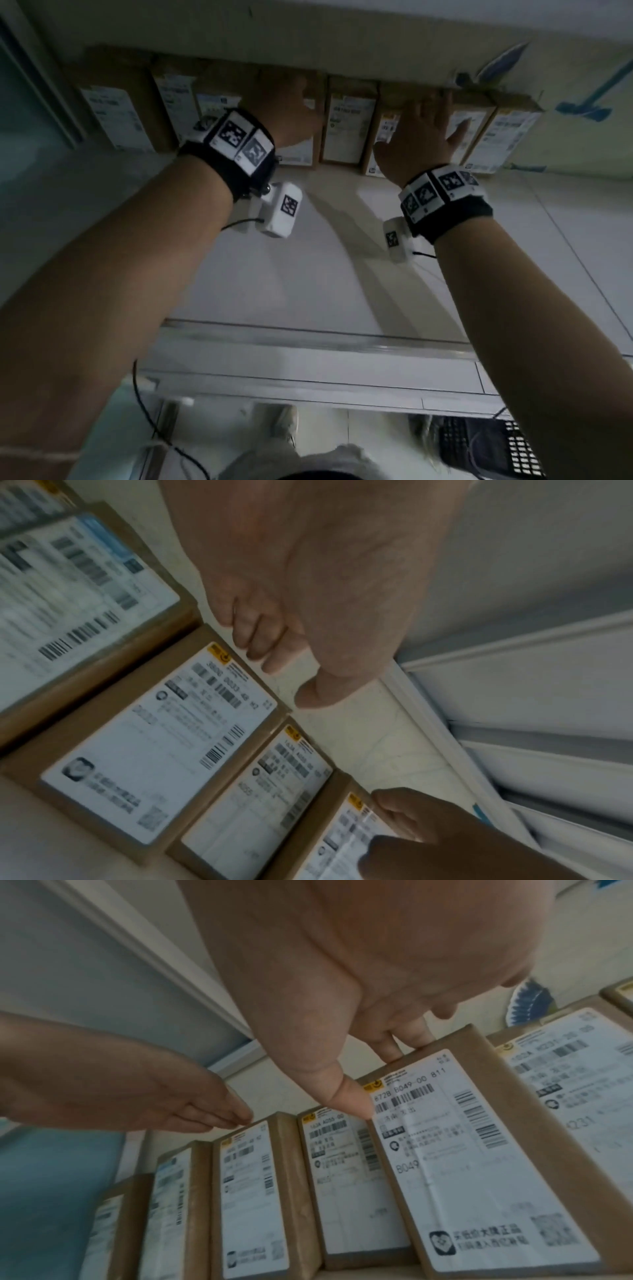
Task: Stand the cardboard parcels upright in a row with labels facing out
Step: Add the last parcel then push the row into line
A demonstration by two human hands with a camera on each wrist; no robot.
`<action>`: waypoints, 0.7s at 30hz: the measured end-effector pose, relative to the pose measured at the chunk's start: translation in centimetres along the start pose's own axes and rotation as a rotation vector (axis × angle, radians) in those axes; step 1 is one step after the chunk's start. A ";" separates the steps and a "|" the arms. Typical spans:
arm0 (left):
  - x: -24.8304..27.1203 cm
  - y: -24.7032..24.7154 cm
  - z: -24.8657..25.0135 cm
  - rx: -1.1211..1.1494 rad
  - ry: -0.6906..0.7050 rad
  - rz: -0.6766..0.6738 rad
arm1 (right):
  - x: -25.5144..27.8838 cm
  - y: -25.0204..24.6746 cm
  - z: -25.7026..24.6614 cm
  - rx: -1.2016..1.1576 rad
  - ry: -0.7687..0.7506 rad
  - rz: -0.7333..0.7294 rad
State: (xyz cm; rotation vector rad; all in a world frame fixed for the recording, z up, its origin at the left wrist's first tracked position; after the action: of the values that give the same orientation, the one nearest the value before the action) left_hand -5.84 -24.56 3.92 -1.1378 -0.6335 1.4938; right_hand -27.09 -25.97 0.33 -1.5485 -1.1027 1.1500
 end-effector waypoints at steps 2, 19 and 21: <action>0.9 -2.4 -1.0 0.005 -0.070 0.091 | 0.0 -0.1 -0.2 0.027 -0.035 0.004; 4.1 -2.1 -4.5 -0.151 -0.072 -0.010 | -0.8 -1.6 -0.4 0.071 -0.113 0.010; 4.1 -1.9 -4.9 -0.186 -0.065 -0.012 | -0.7 -1.6 -0.5 0.073 -0.114 0.006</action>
State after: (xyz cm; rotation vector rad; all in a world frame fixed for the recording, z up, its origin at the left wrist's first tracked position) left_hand -0.35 -21.11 2.38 -1.2281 -0.8367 1.4898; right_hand -26.96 -26.40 2.05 -1.4459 -1.1188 1.2824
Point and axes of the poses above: each hand's wrist, its own x-axis away from the middle knuckle, its own y-axis out of the palm, z = x × y, the point moved 9 cm from there along -x, towards the middle knuckle, and after that the axes turned 5 degrees about y, right-handed, at the moved point
